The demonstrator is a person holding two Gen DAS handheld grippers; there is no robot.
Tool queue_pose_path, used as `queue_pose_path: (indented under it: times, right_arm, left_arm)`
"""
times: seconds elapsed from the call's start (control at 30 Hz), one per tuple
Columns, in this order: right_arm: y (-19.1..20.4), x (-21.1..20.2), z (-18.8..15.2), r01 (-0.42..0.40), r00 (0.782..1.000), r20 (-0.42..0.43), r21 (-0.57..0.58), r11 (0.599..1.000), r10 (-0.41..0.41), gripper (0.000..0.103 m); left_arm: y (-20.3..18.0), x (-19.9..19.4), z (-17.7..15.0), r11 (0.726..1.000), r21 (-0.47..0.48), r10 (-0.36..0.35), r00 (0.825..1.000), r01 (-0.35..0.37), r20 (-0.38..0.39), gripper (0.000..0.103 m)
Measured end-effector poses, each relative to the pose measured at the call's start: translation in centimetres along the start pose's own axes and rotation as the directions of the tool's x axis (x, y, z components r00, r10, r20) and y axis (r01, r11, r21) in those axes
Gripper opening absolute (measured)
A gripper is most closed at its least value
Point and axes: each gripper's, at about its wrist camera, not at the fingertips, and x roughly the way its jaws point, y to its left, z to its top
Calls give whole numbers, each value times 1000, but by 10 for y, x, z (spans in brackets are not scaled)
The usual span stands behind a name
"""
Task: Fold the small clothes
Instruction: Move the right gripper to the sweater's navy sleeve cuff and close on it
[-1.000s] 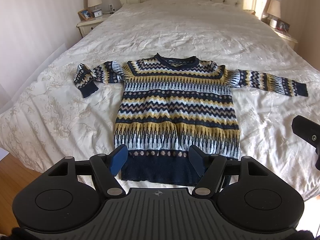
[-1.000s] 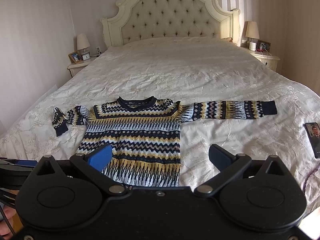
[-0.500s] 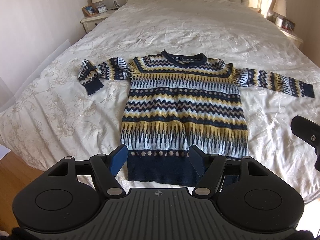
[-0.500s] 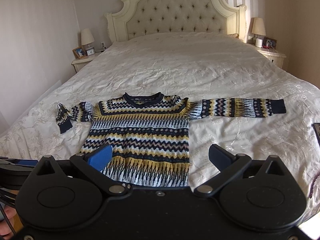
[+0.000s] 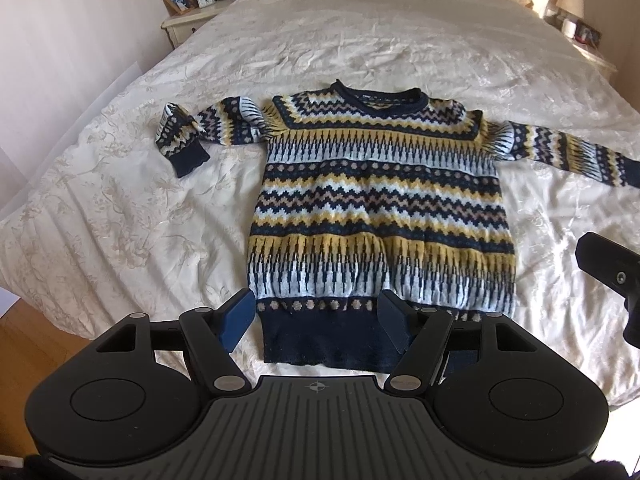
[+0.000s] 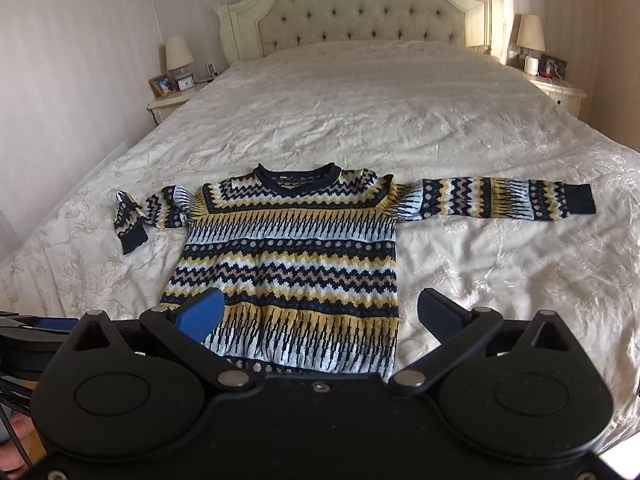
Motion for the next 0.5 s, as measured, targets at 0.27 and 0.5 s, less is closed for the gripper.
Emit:
queue_pose_path:
  times: [0.27, 0.5]
  right_arm:
    - [1, 26, 7, 4, 999, -51, 7, 1000, -4, 102]
    - [1, 55, 18, 17, 995, -101, 12, 1000, -15, 102]
  left_arm:
    - [-1, 21, 14, 1000, 10, -2, 999, 3, -42, 67]
    - [0, 48, 32, 1000, 17, -11, 996, 12, -85, 67]
